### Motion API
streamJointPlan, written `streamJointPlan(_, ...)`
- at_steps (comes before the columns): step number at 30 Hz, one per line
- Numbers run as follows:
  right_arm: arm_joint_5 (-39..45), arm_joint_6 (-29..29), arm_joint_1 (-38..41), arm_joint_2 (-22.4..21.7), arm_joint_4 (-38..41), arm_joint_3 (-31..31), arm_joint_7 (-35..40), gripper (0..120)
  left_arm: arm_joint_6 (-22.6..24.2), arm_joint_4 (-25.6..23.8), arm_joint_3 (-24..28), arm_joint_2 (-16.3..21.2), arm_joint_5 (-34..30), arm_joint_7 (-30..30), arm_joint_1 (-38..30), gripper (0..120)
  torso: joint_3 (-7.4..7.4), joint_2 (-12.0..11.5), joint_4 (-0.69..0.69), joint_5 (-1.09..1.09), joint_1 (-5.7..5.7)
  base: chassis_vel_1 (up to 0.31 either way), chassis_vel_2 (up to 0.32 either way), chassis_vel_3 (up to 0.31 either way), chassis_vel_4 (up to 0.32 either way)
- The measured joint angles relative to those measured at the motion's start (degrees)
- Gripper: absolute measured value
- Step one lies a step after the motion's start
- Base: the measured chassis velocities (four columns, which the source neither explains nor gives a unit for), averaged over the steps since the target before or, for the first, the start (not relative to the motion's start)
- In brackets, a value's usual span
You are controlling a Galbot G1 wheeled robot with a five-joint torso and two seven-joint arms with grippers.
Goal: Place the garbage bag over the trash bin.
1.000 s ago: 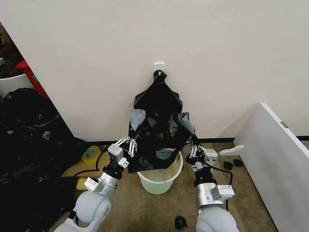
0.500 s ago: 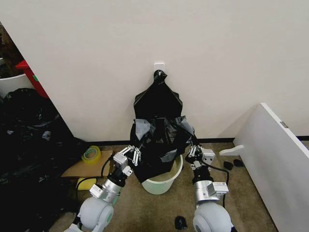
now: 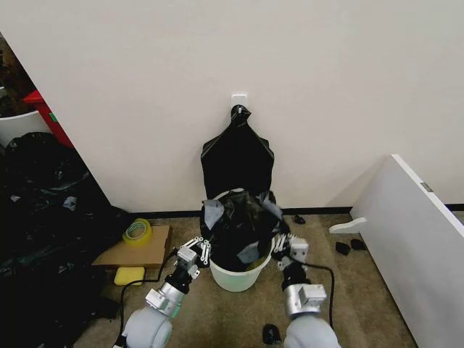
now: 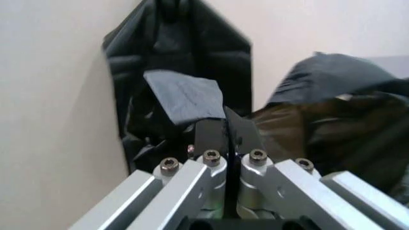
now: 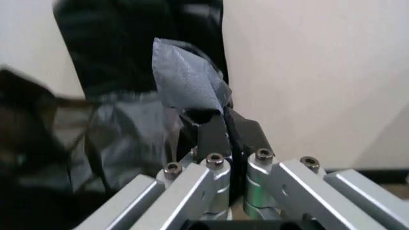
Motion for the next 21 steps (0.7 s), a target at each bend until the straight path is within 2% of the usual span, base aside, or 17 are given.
streamJointPlan(3, 2.4, -5.2, -1.0, -2.3, 1.4, -0.4, 1.9, 0, 3.8, -1.1, 0.9, 0.7, 0.4, -6.1, 1.7, 0, 0.00, 0.0, 0.01, 0.00, 0.00, 0.000, 0.000, 0.000, 0.000)
streamJointPlan(4, 2.4, -5.2, -1.0, -2.3, 1.4, -0.4, 1.9, 0, 3.8, -1.1, 0.9, 0.7, 0.4, -6.1, 1.7, 0, 0.00, 0.0, 0.01, 0.00, 0.00, 0.000, 0.000, 0.000, 0.000)
streamJointPlan(9, 12.2, -15.9, -2.8, -6.4, 7.0, -0.5, 5.2, 0, 10.1, -6.3, 2.3, 2.9, 1.9, -13.7, 5.8, 0, 0.00, 0.0, 0.01, 0.00, 0.00, 0.000, 0.000, 0.000, 0.000)
streamJointPlan(14, 14.6, -19.3, -5.0, -9.1, 11.4, -0.2, 6.1, 0, 12.3, -10.0, 2.6, 5.0, 4.2, -16.4, 8.3, 0, 0.00, 0.0, 0.01, 0.00, 0.00, 0.000, 0.000, 0.000, 0.000)
streamJointPlan(18, 18.1, -24.8, -8.3, -13.2, 18.2, -0.1, 7.3, 0, 17.7, -14.4, 3.9, 9.7, 6.4, -22.3, 11.7, 0, -0.01, 0.0, 0.00, -0.01, 0.00, 0.000, 0.000, 0.000, 0.000)
streamJointPlan(19, 18.1, -24.8, -8.3, -13.2, 18.2, -0.1, 7.3, 0, 17.7, -14.4, 3.9, 9.7, 6.4, -22.3, 11.7, 0, -0.01, 0.0, 0.00, -0.01, 0.00, 0.000, 0.000, 0.000, 0.000)
streamJointPlan(21, 21.7, -29.6, -9.1, -15.1, 21.1, 0.0, 8.5, 0, 22.3, -16.5, 4.8, 12.2, 6.4, -25.7, 13.0, 0, -0.01, 0.0, 0.00, 0.01, 0.00, 0.000, 0.000, 0.000, 0.000)
